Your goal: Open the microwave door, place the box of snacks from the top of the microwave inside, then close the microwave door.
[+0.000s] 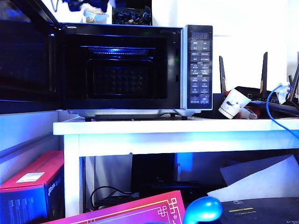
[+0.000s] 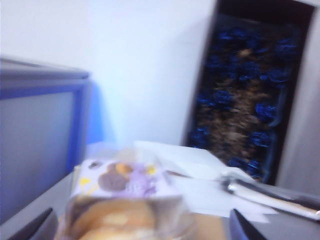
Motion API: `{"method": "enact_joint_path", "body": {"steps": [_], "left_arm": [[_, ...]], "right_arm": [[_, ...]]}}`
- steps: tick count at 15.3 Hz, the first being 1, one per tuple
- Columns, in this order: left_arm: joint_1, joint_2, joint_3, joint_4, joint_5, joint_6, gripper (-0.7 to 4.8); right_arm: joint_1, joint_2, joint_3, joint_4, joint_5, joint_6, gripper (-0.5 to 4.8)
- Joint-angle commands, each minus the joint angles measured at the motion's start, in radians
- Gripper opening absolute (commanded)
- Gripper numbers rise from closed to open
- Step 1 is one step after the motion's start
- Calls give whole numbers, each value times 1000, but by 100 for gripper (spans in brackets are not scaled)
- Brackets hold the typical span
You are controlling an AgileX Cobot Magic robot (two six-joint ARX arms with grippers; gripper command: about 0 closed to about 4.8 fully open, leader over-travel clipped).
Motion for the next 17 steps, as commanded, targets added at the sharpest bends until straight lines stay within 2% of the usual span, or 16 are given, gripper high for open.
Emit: {"method": "enact_joint_path", "body": {"steps": [1,4,9,17], "left_arm": [[-2,17,57,-32,10,3,479],[-2,18,58,-132,-16,3,479],[-2,18,58,-206,-77,3,479],[-2,18,61,-241,-150,28,479]], "right_arm": [[2,-8,5,29,-5,11,479],[2,-8,5,31,-19,38,479],[2,-8,5,39,-26,38,479],[2,-8,5,39,-26,38,479]]}}
